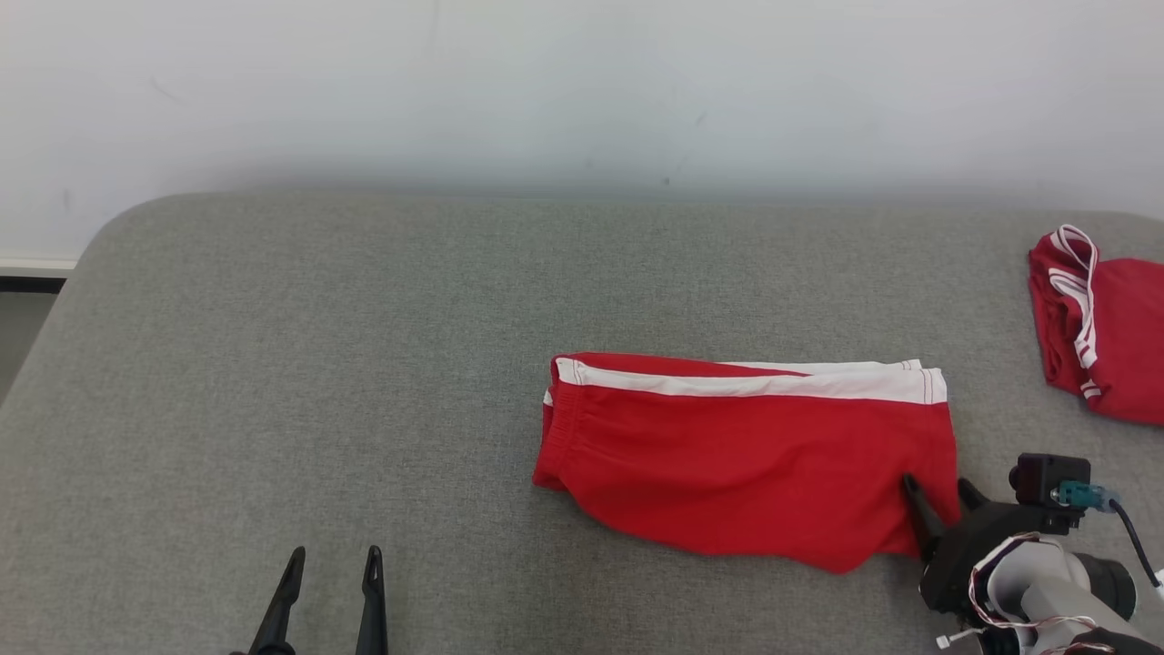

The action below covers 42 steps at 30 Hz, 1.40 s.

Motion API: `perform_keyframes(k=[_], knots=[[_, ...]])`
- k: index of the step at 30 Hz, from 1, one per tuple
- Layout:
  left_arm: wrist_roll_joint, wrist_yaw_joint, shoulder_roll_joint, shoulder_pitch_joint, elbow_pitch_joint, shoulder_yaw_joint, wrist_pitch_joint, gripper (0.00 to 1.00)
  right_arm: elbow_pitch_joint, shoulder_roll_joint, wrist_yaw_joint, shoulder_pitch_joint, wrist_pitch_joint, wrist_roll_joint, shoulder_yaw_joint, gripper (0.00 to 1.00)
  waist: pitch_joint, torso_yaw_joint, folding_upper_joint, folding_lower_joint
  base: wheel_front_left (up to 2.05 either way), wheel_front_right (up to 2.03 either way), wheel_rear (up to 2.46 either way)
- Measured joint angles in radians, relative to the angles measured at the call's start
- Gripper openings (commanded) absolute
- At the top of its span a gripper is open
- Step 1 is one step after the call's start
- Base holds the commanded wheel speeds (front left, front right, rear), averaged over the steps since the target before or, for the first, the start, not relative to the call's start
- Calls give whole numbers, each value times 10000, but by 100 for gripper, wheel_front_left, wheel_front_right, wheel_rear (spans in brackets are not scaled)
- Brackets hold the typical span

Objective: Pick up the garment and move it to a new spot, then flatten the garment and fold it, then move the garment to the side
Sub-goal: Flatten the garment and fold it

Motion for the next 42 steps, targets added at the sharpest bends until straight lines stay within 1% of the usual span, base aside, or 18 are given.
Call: perform_keyframes(k=[4,7,8,9,10,11,17,19,24,27,30,35,36,39,42], knots=[[0,-4,-2,13,23,-40,0,100,633,165,0,-64,174,2,-33,100,-20,114,-1,0,0,0,0],[0,-6,0,9,21,-23,0,100,849,291,0,-190,194,144,-136,100,29,172,-1,-1,0,0,0],[-2,-6,-2,6,17,-6,0,100,849,341,0,-208,203,201,-142,95,51,184,-1,0,0,0,0],[-2,-8,-2,2,12,13,0,100,836,376,0,-223,234,230,-123,95,74,194,-1,0,0,0,0],[-2,-12,0,2,12,36,0,100,802,387,0,-233,268,284,-98,24,96,198,-1,0,0,0,0],[-4,-13,0,2,12,52,0,100,752,395,0,-234,268,334,-86,0,117,198,0,0,0,0,0],[-65,6,0,2,29,13,0,100,667,309,0,-254,255,552,38,0,100,152,0,1,0,0,0],[-100,31,-2,5,38,0,0,100,688,144,4,-244,251,593,69,0,55,121,-1,1,0,0,0],[-165,94,-2,28,42,-8,0,100,834,-518,2,-242,77,635,86,0,-40,4,0,1,0,0,0],[-198,98,-2,58,42,-23,0,100,683,-602,2,-247,35,637,167,0,-66,-63,0,1,0,0,0],[-211,117,0,105,42,-25,0,100,173,-610,2,-290,-125,619,414,0,-77,-170,0,2,0,0,0],[-213,98,-2,126,38,21,0,100,-1337,-418,0,-442,-278,807,803,0,-49,-397,0,1,0,0,0],[-213,86,0,118,44,25,0,100,-1902,-345,0,-461,-288,802,1039,0,-31,-482,0,1,0,0,0],[-213,84,-2,85,54,12,0,100,-2667,-196,0,-453,-198,779,1417,0,-13,-577,0,1,0,0,0],[-215,84,-2,74,94,-19,0,100,-3375,96,0,-416,-31,721,1737,0,-17,-615,0,2,0,0,0]])
